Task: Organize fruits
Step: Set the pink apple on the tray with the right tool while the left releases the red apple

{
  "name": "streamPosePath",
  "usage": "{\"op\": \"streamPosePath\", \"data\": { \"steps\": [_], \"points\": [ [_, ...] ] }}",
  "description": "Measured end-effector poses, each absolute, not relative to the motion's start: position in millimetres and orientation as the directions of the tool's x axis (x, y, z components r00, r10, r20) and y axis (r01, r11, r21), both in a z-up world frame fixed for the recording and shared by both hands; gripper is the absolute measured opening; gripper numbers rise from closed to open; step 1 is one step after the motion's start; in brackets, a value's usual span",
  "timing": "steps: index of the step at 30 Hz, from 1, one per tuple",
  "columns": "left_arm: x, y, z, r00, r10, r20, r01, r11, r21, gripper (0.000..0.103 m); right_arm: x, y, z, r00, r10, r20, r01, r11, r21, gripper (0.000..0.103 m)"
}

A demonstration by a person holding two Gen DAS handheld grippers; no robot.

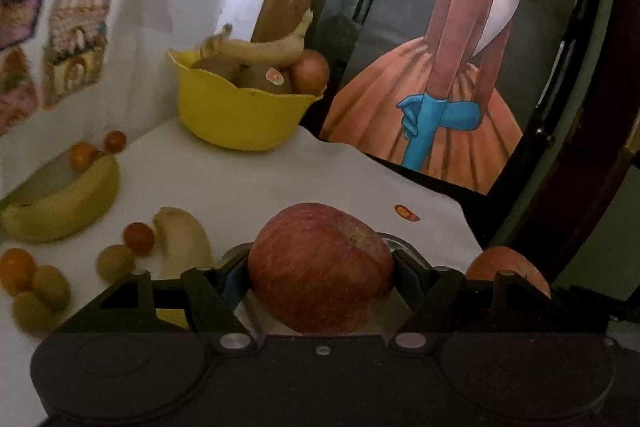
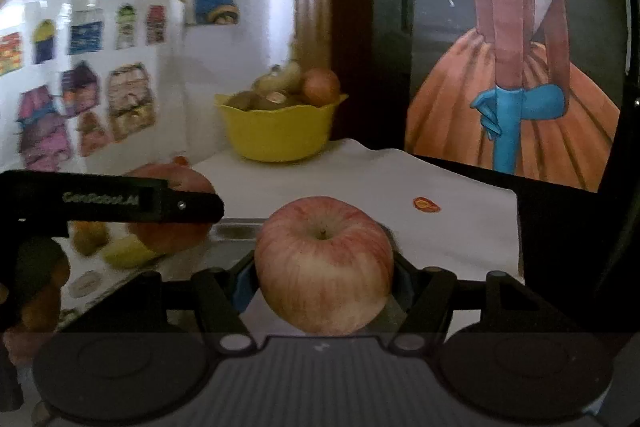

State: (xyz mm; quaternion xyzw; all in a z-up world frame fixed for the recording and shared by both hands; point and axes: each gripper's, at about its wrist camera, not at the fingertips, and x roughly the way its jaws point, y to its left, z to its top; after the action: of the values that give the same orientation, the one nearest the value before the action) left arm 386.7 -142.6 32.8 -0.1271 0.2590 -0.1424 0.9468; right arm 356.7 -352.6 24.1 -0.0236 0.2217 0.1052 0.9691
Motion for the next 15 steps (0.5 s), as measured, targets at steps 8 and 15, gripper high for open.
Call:
{"op": "streamPosePath", "data": {
  "steps": [8,15],
  "points": [
    [410.3,-148.6,15.9,0.809,-0.33,-0.486,0.192,0.931,-0.311,0.074,399.4,-363.5,10.4,0.862,0.176,-0.475,-0.2,0.98,-0.001,0.071],
    [417.2,-147.7,5.7,0.8,-0.322,-0.506,0.179,0.933,-0.311,0.074,415.8,-361.9,0.8,0.845,0.176,-0.505,-0.208,0.978,-0.007,0.071]
  ]
}}
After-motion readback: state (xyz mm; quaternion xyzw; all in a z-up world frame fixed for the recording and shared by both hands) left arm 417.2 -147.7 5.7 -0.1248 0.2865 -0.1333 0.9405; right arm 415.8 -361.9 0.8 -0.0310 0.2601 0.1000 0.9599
